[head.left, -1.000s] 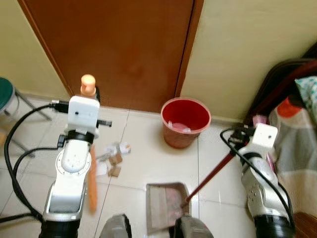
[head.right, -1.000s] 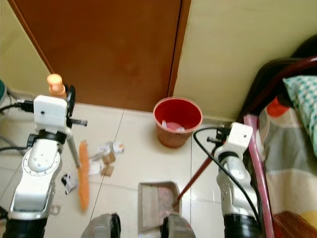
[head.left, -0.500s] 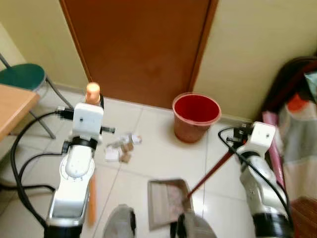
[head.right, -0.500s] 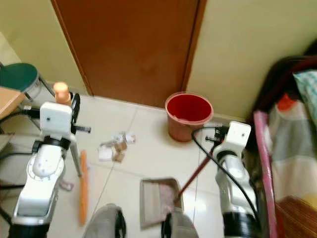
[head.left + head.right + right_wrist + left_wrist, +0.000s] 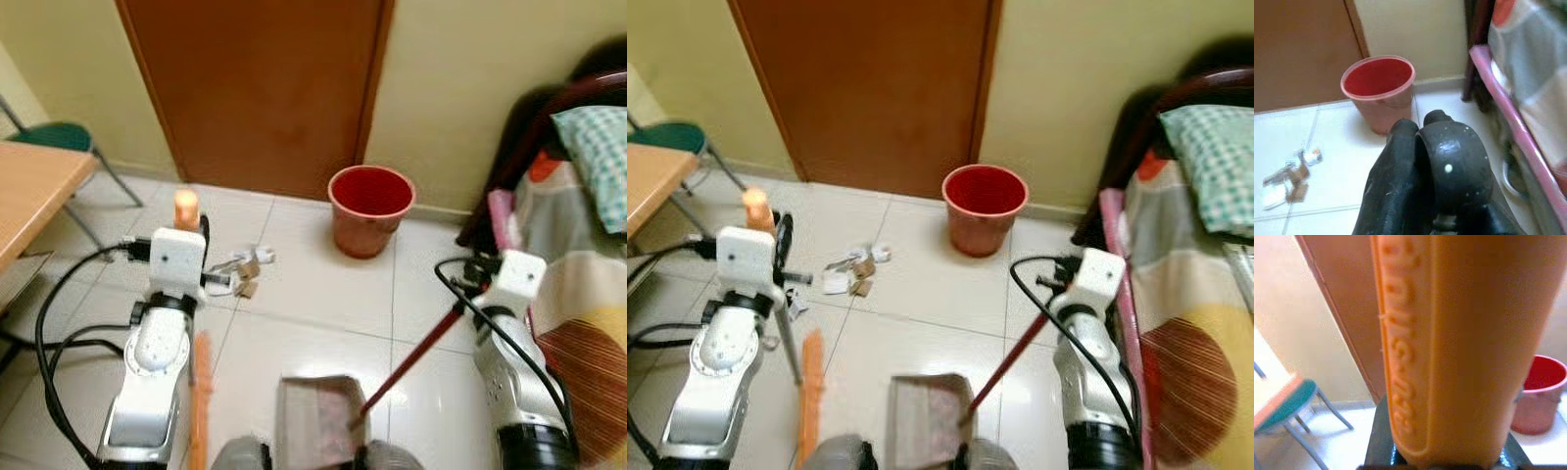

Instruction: Sweep floor

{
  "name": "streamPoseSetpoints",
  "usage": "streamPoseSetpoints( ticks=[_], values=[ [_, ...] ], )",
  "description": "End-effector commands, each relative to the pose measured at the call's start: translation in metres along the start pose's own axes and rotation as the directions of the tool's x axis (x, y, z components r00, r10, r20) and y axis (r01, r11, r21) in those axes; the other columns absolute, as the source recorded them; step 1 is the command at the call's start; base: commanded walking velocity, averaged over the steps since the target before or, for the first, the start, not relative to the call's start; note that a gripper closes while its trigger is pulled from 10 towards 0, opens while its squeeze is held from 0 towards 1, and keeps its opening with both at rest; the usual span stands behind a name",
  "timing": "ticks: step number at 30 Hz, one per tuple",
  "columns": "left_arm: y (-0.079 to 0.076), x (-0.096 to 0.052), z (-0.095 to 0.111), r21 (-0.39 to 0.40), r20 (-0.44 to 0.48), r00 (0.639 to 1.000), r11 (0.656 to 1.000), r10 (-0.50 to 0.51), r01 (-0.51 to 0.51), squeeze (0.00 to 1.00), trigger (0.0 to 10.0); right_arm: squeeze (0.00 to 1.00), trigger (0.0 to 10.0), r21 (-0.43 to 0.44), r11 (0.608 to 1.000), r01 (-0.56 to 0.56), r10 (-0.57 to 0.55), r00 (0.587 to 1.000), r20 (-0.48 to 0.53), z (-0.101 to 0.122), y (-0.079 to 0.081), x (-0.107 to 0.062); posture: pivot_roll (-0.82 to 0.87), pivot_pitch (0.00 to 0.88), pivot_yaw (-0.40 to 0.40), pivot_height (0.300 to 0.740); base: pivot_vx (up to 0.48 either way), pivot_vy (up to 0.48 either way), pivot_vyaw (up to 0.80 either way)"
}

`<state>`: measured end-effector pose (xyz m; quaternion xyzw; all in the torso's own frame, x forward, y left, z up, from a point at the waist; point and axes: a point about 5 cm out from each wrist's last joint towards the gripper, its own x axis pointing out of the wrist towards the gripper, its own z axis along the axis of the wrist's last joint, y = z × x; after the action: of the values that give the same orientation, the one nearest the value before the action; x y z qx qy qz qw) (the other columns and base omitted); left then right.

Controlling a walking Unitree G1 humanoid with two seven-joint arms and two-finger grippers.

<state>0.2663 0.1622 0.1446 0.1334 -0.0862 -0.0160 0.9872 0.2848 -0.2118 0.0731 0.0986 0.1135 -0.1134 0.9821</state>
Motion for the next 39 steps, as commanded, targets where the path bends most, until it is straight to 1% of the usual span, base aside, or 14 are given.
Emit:
streamPoseSetpoints(
  ticks=[1,4,9,15,18,24,31,35,36,37,39],
  values=[
    [0.004,0.004,0.015,-0.005,0.077,0.997,1.000,0.004,-0.003,0.00,10.0,0.00,10.0,-0.003,1.000,-0.014,0.014,0.999,0.049,0.012,0.006,0.002,-0.01,0.093,-0.036,0.740,0.000,0.000,0.00],
    [0.003,0.004,0.015,-0.009,0.082,0.997,1.000,-0.002,0.003,0.00,10.0,0.00,10.0,-0.005,1.000,-0.013,0.013,0.999,0.050,0.013,0.006,0.003,-0.01,0.093,-0.037,0.740,0.000,0.000,0.00],
    [0.005,0.005,0.015,-0.007,0.084,0.996,1.000,0.001,0.000,0.00,10.0,0.00,10.0,-0.001,1.000,-0.016,0.016,0.999,0.052,0.014,0.006,0.003,-0.01,0.097,-0.037,0.740,0.000,0.307,0.00],
    [0.004,0.004,0.012,-0.010,0.076,0.997,1.000,-0.001,0.002,0.00,10.0,0.00,10.0,0.002,1.000,-0.023,0.023,0.998,0.053,0.014,0.009,0.003,-0.01,0.098,-0.037,0.740,0.000,0.401,-0.45],
    [0.003,0.002,0.009,-0.015,0.059,0.998,1.000,0.004,-0.003,0.00,10.0,0.00,10.0,0.004,1.000,-0.026,0.026,0.998,0.057,0.015,0.009,0.002,-0.01,0.101,-0.037,0.740,0.000,0.447,0.00],
    [0.001,0.002,0.009,-0.012,0.062,0.998,1.000,-0.003,0.004,0.00,10.0,0.00,10.0,0.004,1.000,-0.025,0.024,0.998,0.057,0.016,0.008,0.003,-0.01,0.101,-0.037,0.740,0.000,0.450,0.00],
    [0.001,0.003,0.011,-0.011,0.070,0.998,1.000,-0.005,0.006,0.00,10.0,0.00,10.0,-0.007,1.000,-0.030,0.031,0.996,0.086,0.022,0.010,0.003,-0.02,0.104,-0.037,0.740,0.000,0.453,0.00],
    [0.001,0.005,0.017,-0.006,0.094,0.995,1.000,-0.008,0.009,0.00,10.0,0.00,10.0,-0.004,1.000,-0.029,0.029,0.995,0.091,0.023,0.010,0.003,-0.01,0.104,-0.036,0.740,0.000,0.277,0.00],
    [0.001,0.007,0.021,0.008,0.124,0.992,1.000,-0.019,0.018,0.00,10.0,0.00,10.0,-0.003,1.000,-0.029,0.029,0.995,0.094,0.023,0.010,0.003,-0.01,0.104,-0.036,0.740,0.000,0.000,0.00],
    [0.001,0.007,0.021,0.008,0.124,0.992,1.000,-0.019,0.018,0.00,10.0,0.00,10.0,-0.003,1.000,-0.029,0.029,0.995,0.094,0.023,0.010,0.003,-0.01,0.104,-0.036,0.740,0.000,0.000,0.00],
    [0.000,0.009,0.027,0.034,0.156,0.987,0.999,-0.041,0.036,0.00,10.0,0.00,10.0,-0.003,1.000,-0.029,0.029,0.995,0.096,0.024,0.010,0.003,-0.01,0.104,-0.036,0.740,0.000,0.000,0.00]
  ],
)
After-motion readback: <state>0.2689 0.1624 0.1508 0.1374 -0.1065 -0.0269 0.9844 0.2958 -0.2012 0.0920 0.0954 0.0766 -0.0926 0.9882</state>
